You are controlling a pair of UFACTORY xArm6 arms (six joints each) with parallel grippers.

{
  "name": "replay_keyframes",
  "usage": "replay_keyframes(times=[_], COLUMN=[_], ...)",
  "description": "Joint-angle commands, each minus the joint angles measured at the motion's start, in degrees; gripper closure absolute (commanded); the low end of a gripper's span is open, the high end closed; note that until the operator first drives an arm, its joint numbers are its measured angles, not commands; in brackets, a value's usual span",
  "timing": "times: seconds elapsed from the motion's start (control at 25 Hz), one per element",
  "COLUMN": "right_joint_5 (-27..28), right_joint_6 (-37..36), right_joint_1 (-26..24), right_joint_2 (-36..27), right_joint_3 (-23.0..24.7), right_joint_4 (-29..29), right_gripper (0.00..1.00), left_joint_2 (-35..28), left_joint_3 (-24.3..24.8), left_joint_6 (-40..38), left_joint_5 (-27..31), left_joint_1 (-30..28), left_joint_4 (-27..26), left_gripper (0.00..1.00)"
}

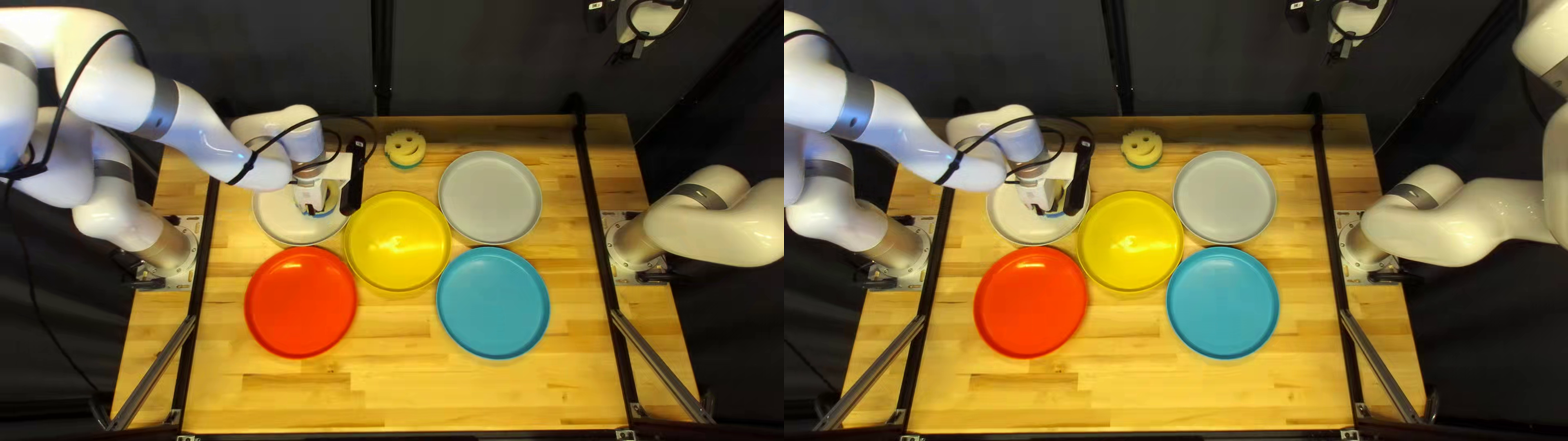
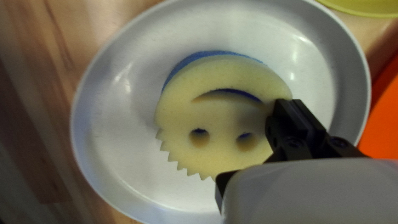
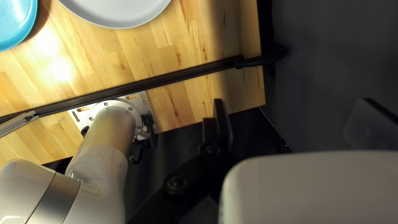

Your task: Pick up sponge and scrub the plate

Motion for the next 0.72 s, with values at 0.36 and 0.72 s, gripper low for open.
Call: replay_keyframes(times=[0.36,0.72], right_joint_5=[0.0,0.0], right_joint_6=[0.0,0.0], right_joint_1=[0.0,0.0], right_joint_2=[0.0,0.0], right_joint_3=[0.0,0.0], right_joint_4=[0.0,0.0], right_gripper=[0.0,0.0], left_joint_2=[-2.7,4.4], left_joint_3=[3.6,-3.4], left_joint_6=[2.5,9.9], left_joint_5=[1.2,2.5], left_joint_1=[3.3,12.7], left_joint_4=[-0.7,0.8], left_gripper=[1.0,1.0])
